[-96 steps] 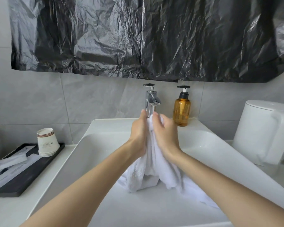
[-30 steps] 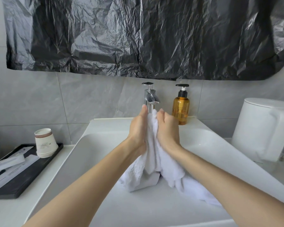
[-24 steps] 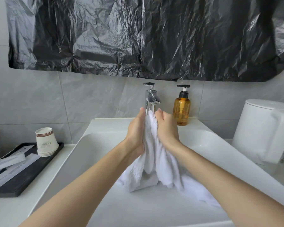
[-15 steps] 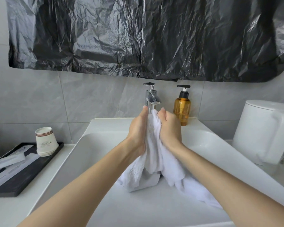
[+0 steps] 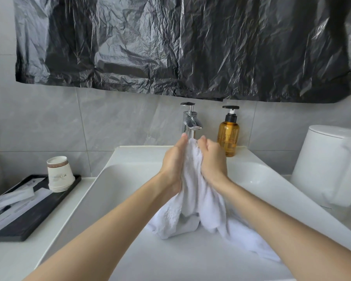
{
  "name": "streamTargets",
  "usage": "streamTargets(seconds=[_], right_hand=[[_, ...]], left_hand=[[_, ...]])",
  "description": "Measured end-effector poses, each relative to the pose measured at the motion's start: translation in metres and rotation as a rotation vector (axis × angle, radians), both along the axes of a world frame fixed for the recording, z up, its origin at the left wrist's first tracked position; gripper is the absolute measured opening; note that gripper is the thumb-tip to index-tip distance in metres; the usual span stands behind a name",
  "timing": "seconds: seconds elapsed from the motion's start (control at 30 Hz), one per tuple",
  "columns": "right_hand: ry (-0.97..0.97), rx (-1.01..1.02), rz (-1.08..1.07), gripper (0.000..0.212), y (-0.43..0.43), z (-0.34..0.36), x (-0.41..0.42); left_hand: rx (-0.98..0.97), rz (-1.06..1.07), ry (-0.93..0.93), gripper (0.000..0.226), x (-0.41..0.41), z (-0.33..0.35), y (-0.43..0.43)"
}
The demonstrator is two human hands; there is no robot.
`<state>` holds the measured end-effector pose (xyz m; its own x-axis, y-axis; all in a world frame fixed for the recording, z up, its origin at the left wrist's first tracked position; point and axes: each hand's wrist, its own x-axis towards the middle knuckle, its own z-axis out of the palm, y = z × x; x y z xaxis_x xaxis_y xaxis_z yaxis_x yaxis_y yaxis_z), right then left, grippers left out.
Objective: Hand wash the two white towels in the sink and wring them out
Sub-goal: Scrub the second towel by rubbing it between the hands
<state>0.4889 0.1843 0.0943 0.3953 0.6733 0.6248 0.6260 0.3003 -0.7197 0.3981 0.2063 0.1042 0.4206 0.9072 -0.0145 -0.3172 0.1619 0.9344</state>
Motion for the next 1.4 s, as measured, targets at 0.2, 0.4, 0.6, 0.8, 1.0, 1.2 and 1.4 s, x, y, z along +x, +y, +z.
streamTargets(seconds=[0.2,0.4,0.6,0.8,1.0,1.2,1.4], right_hand=[[-0.071,0.049,0.009,0.05,-0.004,-0.004,-0.006],[-0.179,0.113,0.003,0.046,-0.012,-0.014,-0.012],[-0.229,0.112,-0.03,0.043,-0.018,-0.011,-0.014],[-0.196,0.044,-0.048,0.046,-0.002,0.002,-0.002],[-0.2,0.057,0.068,0.049,-0.009,-0.001,-0.006],[-0.205,-0.234,0.574,0.048,-0.027,0.007,-0.01],[0.06,-0.664,0.711,0.018,-0.031,0.021,0.013]], left_hand=[[0.013,0.033,0.019,0.047,0.0,0.002,0.0],[0.105,0.112,0.045,0.039,-0.001,0.001,0.001],[0.145,0.141,0.055,0.039,0.001,0.003,-0.001],[0.052,0.112,0.021,0.045,0.003,0.001,0.003],[-0.006,-0.028,-0.006,0.054,-0.008,0.001,0.002],[0.086,0.039,0.015,0.056,-0.028,0.019,0.019],[0.264,0.218,0.195,0.049,-0.043,0.032,0.026]])
